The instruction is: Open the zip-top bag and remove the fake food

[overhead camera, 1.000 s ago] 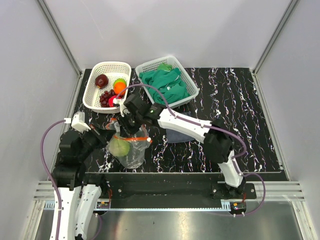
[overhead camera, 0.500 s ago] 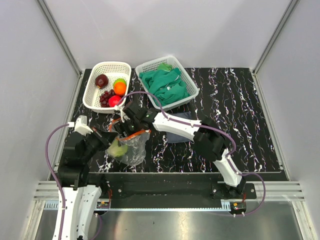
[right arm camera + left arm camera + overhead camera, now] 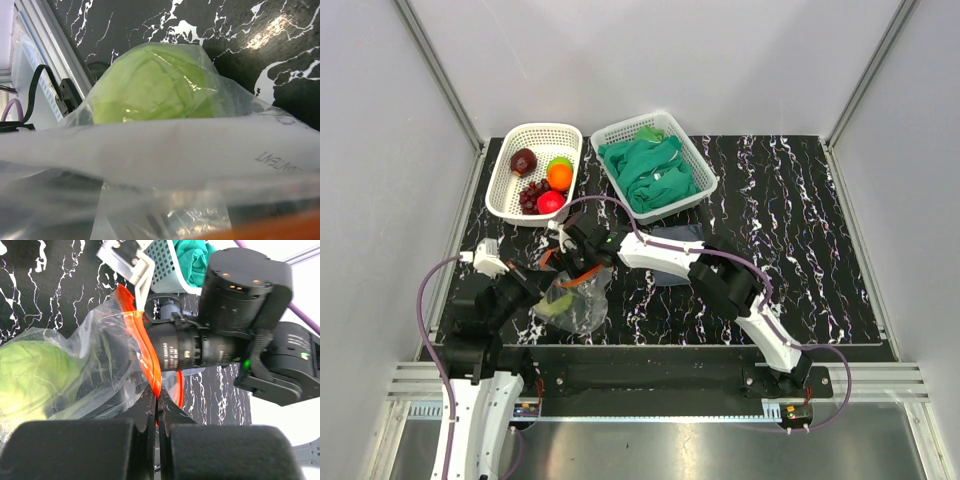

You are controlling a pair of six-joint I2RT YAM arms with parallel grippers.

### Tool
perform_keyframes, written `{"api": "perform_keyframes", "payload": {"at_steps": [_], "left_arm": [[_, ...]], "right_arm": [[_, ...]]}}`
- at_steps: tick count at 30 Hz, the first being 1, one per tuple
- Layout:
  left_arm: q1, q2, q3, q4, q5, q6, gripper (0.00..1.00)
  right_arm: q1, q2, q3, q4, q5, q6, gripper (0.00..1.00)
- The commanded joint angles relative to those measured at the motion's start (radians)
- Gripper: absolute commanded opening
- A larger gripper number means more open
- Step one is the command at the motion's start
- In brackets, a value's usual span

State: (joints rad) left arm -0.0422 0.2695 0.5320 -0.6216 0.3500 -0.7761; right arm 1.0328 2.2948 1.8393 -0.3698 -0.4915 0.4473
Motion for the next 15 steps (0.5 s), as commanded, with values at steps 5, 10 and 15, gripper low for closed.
{"api": "perform_keyframes", "payload": {"at_steps": [5,10,15], "left_arm": [[-0.002,-0.033,-0.03,0.046,0.053,-0.011,0.0],[-0.002,-0.041,-0.02,0.037,0.05,-0.003,0.0],[-0.002,-0.033,0.028,-0.009,0.006,0.038,0.0]], "right_arm": [[0.003,0.075,0.023,0.075,-0.018,0.062,0.97],[0.001,0.097,0.028,0.08,0.004,0.062,0.91],[0.001,0.085,0.025,0.08,0.028,0.053,0.75]]}}
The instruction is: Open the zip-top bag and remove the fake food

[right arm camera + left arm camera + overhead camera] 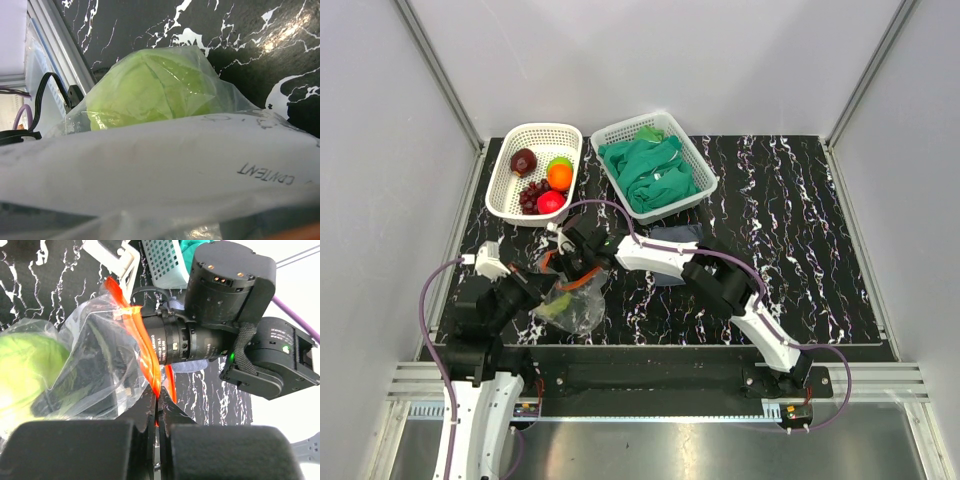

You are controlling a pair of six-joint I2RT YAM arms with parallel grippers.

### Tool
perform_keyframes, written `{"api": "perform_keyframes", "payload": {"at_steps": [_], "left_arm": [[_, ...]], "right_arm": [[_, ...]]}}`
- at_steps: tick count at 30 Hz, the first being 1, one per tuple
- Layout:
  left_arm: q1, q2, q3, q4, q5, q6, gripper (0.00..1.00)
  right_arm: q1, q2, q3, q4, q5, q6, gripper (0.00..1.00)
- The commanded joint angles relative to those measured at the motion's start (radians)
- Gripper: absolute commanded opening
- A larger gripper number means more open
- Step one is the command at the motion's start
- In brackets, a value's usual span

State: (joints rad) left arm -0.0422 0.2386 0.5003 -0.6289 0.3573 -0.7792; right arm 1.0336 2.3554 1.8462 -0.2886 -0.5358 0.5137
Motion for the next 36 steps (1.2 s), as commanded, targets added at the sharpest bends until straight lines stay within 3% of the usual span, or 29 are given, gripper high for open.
{"api": "perform_keyframes", "payload": {"at_steps": [1,5,9,12,29,36], "left_arm": [[-0.002,-0.002,0.067,-0.018,-0.02,0.05,0.0],[-0.002,0.008,0.122,-0.084,-0.078,0.087,0.0],[-0.002,0.008,0.144,-0.126,-0.135,0.09,0.0],[-0.002,0.002,0.144,-0.134,-0.162,0.08,0.0],[-0.002,0.08,0.268,-0.176,-0.238,0.156,0.0],[-0.002,0.116,0.279,-0.144,-0.202,0.175,0.0]], "right_arm": [[0.0,0.015,0.015,-0.001,0.079,-0.027,0.69],[-0.001,-0.054,-0.015,-0.004,0.129,-0.069,0.46],[0.0,-0.126,-0.051,-0.004,0.158,-0.092,0.32],[0.0,-0.169,-0.061,-0.004,0.16,-0.106,0.28],[0.006,-0.326,-0.255,-0.015,0.046,-0.24,0.24],[0.013,-0.321,-0.235,-0.083,0.089,-0.313,0.3]]}}
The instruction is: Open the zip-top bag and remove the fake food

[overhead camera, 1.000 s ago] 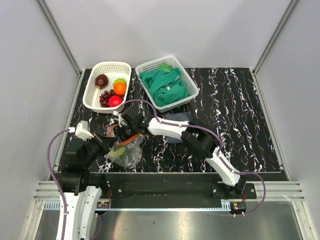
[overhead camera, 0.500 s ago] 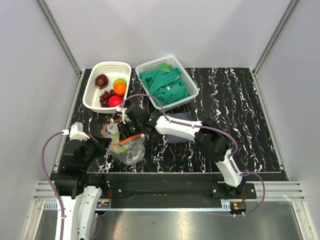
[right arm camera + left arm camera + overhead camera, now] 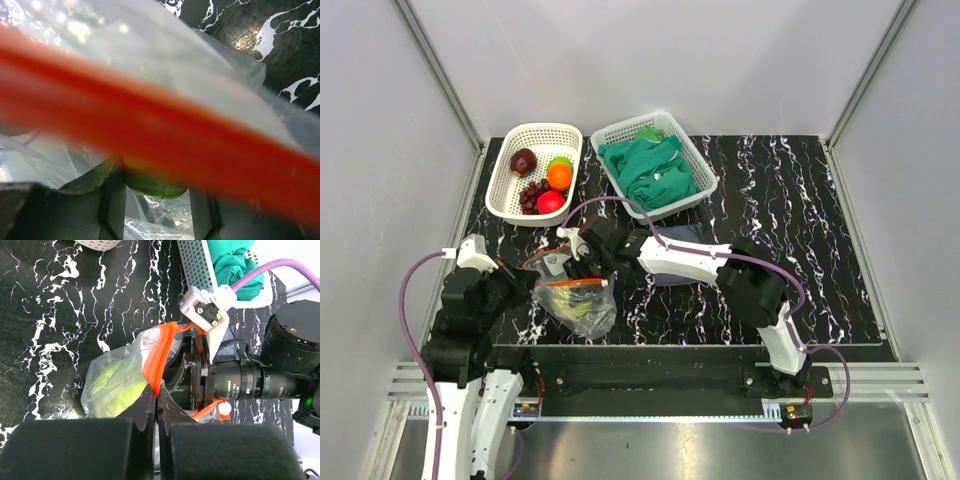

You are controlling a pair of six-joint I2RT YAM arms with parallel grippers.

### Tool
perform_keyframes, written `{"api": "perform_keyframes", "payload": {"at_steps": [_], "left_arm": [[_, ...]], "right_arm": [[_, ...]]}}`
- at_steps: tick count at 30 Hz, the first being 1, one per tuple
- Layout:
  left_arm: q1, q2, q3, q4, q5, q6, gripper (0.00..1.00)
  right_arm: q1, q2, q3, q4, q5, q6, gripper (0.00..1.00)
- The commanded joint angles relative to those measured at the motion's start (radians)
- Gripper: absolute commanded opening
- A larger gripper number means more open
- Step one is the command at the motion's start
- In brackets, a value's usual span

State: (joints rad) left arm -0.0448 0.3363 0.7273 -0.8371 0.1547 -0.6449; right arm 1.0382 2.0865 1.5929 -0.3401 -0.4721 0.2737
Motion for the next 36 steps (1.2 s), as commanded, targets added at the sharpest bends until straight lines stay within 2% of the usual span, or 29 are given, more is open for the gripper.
{"api": "perform_keyframes", "payload": {"at_steps": [1,3,5,6,11,15,19,22,23,29,30,36], "left_arm": [[0.0,0.032,0.049,0.066,0.009,0.048,0.0],[0.0,0.043,0.047,0.055,0.022,0.05,0.0],[0.0,0.041,0.035,0.05,0.022,0.044,0.0],[0.0,0.035,0.018,0.053,0.02,0.039,0.0],[0.0,-0.009,-0.009,0.052,0.003,0.014,0.0],[0.0,-0.006,-0.012,0.038,0.002,0.016,0.0],[0.0,-0.016,-0.006,0.035,0.019,0.028,0.0],[0.0,-0.022,0.003,0.038,0.04,0.034,0.0],[0.0,-0.022,0.004,0.041,0.051,0.036,0.0],[0.0,-0.02,-0.032,0.082,0.12,-0.005,0.0],[0.0,-0.022,-0.049,0.087,0.132,-0.018,0.0],[0.0,-0.046,-0.118,0.138,0.19,-0.084,0.0]], "right_arm": [[0.008,-0.058,0.015,-0.039,0.055,-0.074,0.3],[0.008,-0.086,0.009,-0.039,0.072,-0.076,0.29],[0.01,-0.111,-0.002,-0.042,0.098,-0.074,0.24],[0.008,-0.14,-0.007,-0.037,0.105,-0.073,0.19],[0.008,-0.209,-0.034,-0.03,0.168,-0.085,0.1],[0.01,-0.247,-0.039,-0.013,0.152,-0.102,0.08],[0.01,-0.256,-0.054,0.018,0.103,-0.11,0.19],[0.008,-0.232,-0.045,0.021,0.087,-0.097,0.32],[0.008,-0.22,-0.041,0.023,0.082,-0.084,0.4],[0.008,-0.056,0.002,0.024,0.104,-0.054,0.66],[0.006,-0.03,0.006,0.026,0.104,-0.047,0.76],[0.006,-0.005,0.007,0.036,0.098,-0.014,0.89]]}}
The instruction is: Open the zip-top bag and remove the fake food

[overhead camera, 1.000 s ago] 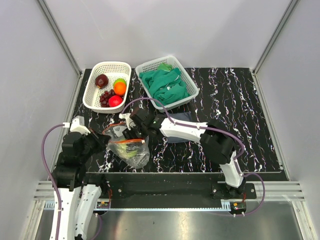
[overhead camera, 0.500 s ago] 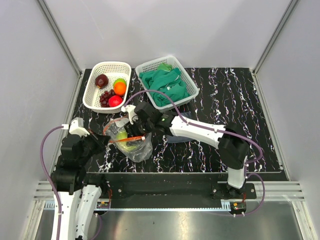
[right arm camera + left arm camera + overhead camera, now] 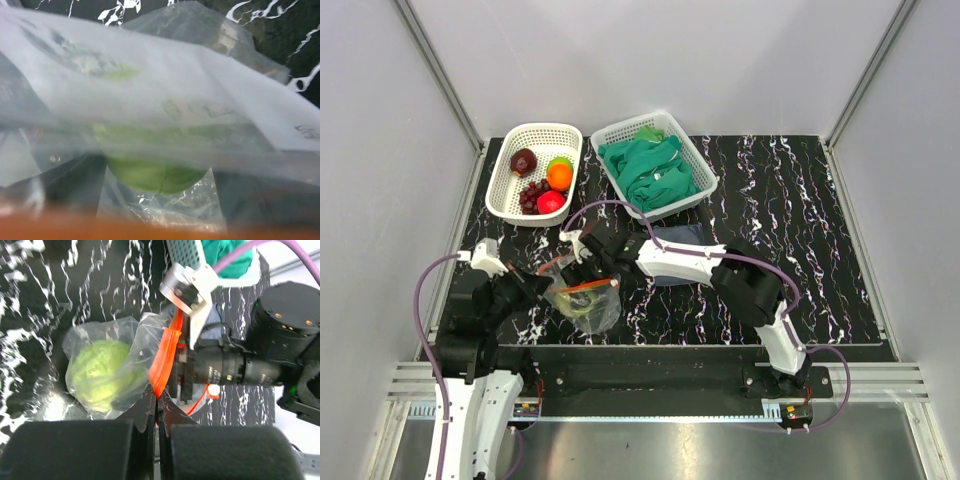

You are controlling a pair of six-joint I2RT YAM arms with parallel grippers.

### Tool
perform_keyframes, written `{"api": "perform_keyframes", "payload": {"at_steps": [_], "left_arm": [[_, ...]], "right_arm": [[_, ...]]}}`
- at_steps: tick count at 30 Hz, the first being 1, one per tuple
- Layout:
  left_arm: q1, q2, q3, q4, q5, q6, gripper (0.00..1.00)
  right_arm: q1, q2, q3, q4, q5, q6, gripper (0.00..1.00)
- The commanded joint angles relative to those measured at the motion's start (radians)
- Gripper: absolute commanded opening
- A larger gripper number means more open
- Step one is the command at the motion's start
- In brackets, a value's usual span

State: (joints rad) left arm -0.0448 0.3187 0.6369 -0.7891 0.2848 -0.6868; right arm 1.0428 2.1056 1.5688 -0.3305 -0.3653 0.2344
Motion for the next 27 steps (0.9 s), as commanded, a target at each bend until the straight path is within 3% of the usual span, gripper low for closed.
{"api": "perform_keyframes", "payload": {"at_steps": [1,5,8,13,23,24,27], "left_arm": [[0.0,-0.029,-0.032,0.093,0.06,-0.043,0.0],[0.0,-0.021,-0.037,0.1,0.06,-0.042,0.0],[0.0,-0.015,-0.031,0.103,0.06,-0.036,0.0],[0.0,-0.015,-0.029,0.102,0.057,-0.025,0.0],[0.0,-0.023,-0.031,0.097,0.068,-0.031,0.0],[0.0,-0.024,-0.034,0.096,0.065,-0.033,0.0],[0.0,-0.026,-0.039,0.096,0.068,-0.036,0.0]], "right_arm": [[0.003,-0.028,0.031,0.028,-0.008,0.028,0.91],[0.003,-0.073,0.031,0.022,-0.011,0.032,0.93],[0.005,-0.093,0.031,0.01,-0.034,0.039,1.0],[0.008,-0.099,0.045,-0.012,-0.018,0.052,1.0],[0.014,-0.022,0.115,-0.019,-0.035,0.075,0.62],[0.016,-0.021,0.12,-0.019,-0.034,0.072,0.62],[0.016,-0.007,0.128,-0.019,-0.037,0.06,0.75]]}}
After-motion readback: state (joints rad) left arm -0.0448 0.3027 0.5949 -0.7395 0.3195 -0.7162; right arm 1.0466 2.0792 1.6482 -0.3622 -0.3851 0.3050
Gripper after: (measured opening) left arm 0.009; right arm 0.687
